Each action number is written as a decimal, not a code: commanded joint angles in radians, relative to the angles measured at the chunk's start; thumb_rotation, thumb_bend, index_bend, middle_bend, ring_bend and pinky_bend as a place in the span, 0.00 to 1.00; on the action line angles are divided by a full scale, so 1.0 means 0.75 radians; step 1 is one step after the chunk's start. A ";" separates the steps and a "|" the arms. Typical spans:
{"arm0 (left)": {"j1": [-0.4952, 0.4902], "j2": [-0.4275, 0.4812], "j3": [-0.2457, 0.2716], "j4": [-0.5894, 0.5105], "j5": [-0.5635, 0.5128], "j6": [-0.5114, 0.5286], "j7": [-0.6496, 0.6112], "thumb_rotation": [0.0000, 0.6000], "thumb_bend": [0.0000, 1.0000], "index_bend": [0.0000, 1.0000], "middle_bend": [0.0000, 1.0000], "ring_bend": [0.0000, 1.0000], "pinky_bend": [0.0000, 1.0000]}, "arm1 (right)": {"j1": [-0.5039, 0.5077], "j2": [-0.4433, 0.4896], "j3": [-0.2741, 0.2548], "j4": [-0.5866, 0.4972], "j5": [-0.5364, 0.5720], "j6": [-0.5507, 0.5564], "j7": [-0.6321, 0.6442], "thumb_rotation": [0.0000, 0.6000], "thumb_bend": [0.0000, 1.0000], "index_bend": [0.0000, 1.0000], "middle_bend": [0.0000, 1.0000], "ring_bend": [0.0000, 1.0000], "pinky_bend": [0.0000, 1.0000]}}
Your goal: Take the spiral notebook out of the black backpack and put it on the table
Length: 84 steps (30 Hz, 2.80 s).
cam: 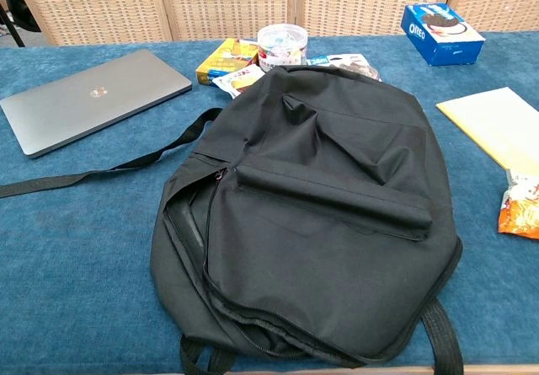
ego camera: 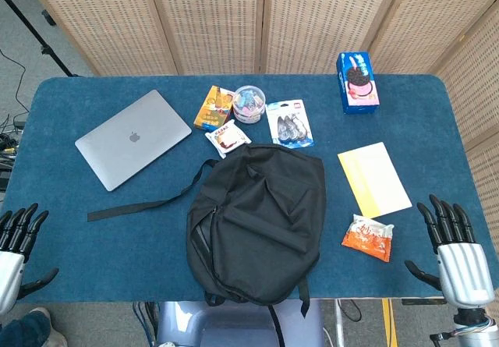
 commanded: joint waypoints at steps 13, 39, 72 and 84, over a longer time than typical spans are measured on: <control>-0.005 0.015 0.006 0.000 0.013 -0.008 -0.038 1.00 0.00 0.00 0.00 0.00 0.00 | 0.095 0.006 -0.093 0.038 -0.208 -0.145 0.100 1.00 0.00 0.03 0.00 0.00 0.00; -0.031 0.024 -0.033 0.006 -0.112 -0.082 -0.071 1.00 0.00 0.00 0.00 0.00 0.00 | 0.608 -0.453 -0.192 0.162 -0.551 -0.829 0.064 1.00 0.00 0.17 0.17 0.16 0.18; -0.033 0.038 -0.037 0.005 -0.126 -0.080 -0.108 1.00 0.00 0.00 0.00 0.00 0.00 | 0.678 -0.775 -0.208 0.479 -0.371 -0.700 0.089 1.00 0.55 0.29 0.41 0.40 0.36; -0.036 0.039 -0.038 0.011 -0.122 -0.081 -0.122 1.00 0.00 0.00 0.00 0.00 0.00 | 0.700 -0.892 -0.095 0.596 -0.256 -0.578 0.262 1.00 0.61 0.58 0.61 0.53 0.53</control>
